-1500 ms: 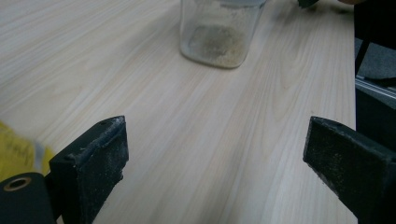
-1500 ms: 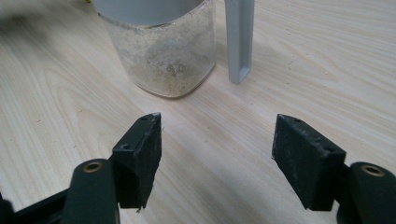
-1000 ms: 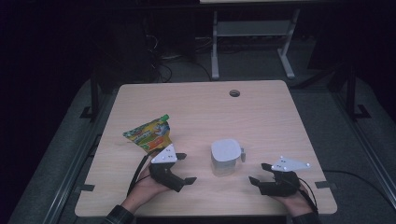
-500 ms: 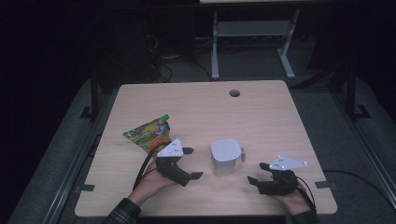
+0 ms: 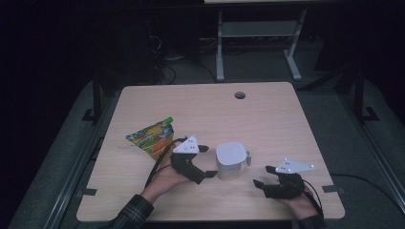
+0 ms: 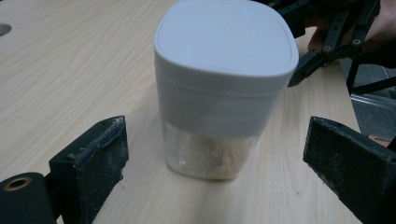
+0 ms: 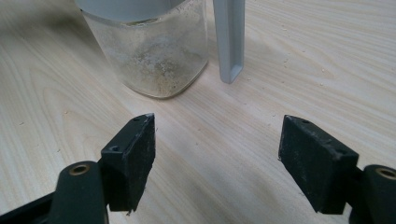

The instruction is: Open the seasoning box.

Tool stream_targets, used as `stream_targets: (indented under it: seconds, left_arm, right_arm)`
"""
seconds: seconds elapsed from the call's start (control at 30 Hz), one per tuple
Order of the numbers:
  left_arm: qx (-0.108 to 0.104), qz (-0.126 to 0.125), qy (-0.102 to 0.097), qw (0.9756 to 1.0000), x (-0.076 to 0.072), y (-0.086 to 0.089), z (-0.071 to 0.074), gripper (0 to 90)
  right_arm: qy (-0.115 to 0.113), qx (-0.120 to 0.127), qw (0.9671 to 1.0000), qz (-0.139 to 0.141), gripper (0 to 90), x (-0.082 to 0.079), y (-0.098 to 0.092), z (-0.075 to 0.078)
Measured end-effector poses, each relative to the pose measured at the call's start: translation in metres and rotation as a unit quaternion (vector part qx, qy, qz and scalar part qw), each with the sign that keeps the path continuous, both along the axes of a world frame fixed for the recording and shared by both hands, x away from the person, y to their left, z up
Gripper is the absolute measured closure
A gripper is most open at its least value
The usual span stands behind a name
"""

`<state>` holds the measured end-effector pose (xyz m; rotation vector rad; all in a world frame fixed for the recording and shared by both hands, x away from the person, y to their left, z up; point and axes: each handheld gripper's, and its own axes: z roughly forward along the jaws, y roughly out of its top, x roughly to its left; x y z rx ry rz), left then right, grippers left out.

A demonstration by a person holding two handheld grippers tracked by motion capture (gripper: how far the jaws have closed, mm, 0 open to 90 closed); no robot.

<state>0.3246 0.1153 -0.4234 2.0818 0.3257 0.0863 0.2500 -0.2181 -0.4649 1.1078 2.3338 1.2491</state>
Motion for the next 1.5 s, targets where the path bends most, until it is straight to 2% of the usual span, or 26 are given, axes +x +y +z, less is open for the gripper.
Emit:
stream_targets:
  seconds: [0.23, 0.37, 0.4, 0.47, 0.73, 0.97, 1.37, 1.5]
  left_arm:
    - [0.004, -0.017, 0.0, 0.9998, 0.006, -0.009, -0.001, 6.1]
    - [-0.005, -0.026, 0.003, 0.9996, 0.01, -0.014, -0.001, 6.2]
    - [0.0, -0.032, 0.0, 0.9995, 0.01, -0.016, -0.002, 6.2]
    - [-0.003, -0.035, 0.001, 0.9994, 0.011, -0.016, -0.003, 9.1]
    - [-0.005, -0.038, -0.01, 0.9992, 0.014, -0.015, -0.002, 14.4]
    - [-0.002, -0.048, -0.009, 0.9988, 0.014, -0.016, -0.004, 19.9]
    - [-0.003, -0.049, -0.008, 0.9988, 0.014, -0.016, -0.004, 19.8]
    - [-0.009, -0.048, -0.008, 0.9988, 0.014, -0.015, -0.003, 20.3]
  right_arm:
    - [0.002, 0.0, 1.0, 0.0, 26.9, 0.0, 0.0, 0.0]
    - [0.005, 0.0, 1.0, -0.003, 26.9, 0.0, -0.001, 0.0]
    - [0.004, 0.0, 1.0, -0.003, 26.9, 0.0, -0.002, 0.0]
    - [0.001, 0.001, 1.0, -0.003, 27.0, 0.0, -0.002, 0.0]
    - [0.005, 0.0, 1.0, -0.003, 27.2, 0.001, -0.002, -0.001]
    - [0.004, -0.002, 1.0, -0.004, 27.6, 0.002, -0.003, -0.001]
    - [0.006, -0.003, 1.0, -0.005, 28.0, 0.003, -0.003, -0.001]
    - [0.005, -0.003, 1.0, -0.005, 28.0, 0.003, -0.003, -0.001]
